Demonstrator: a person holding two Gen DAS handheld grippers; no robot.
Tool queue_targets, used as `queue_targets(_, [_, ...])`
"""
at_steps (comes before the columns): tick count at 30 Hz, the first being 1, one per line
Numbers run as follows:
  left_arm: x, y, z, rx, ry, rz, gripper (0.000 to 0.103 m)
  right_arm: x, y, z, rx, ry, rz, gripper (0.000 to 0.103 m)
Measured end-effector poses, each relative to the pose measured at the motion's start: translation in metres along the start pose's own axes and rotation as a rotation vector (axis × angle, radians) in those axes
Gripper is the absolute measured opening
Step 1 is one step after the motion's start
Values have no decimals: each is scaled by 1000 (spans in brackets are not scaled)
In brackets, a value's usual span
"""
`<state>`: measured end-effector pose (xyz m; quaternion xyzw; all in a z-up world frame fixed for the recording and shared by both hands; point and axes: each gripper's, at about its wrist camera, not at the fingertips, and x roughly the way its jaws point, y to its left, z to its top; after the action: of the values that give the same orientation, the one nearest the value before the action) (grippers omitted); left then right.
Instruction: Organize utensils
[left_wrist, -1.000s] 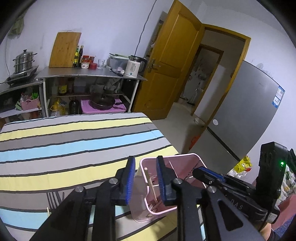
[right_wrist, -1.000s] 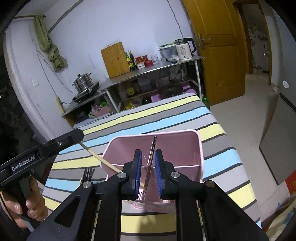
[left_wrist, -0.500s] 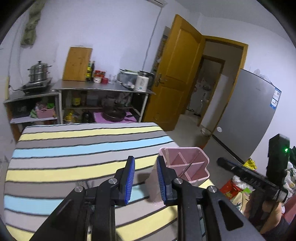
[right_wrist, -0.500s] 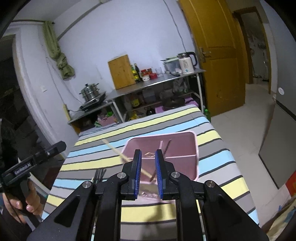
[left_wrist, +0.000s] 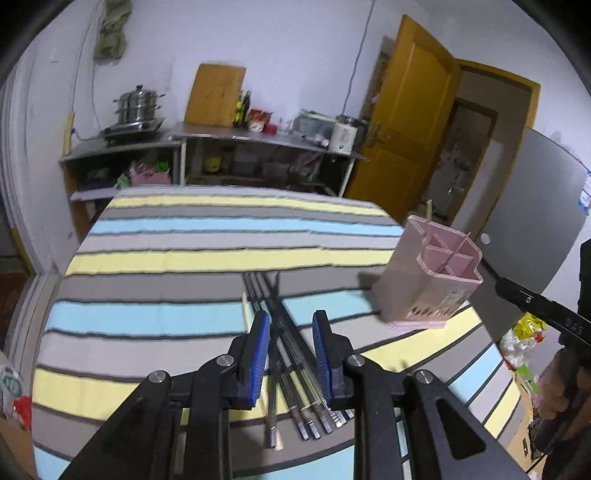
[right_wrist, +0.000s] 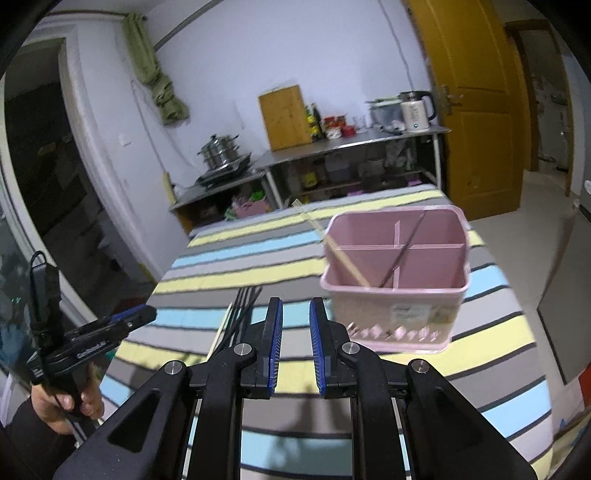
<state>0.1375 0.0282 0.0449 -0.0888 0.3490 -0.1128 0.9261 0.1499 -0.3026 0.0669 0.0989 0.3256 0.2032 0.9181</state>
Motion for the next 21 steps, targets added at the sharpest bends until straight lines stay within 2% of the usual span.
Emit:
queue_targets(12, [61, 34, -14, -52, 118, 72, 24, 48, 23, -23, -25, 117, 53, 15])
queue_targets(21, [119, 40, -8, -66, 181, 76, 24, 79, 32, -29, -38, 174, 62, 15])
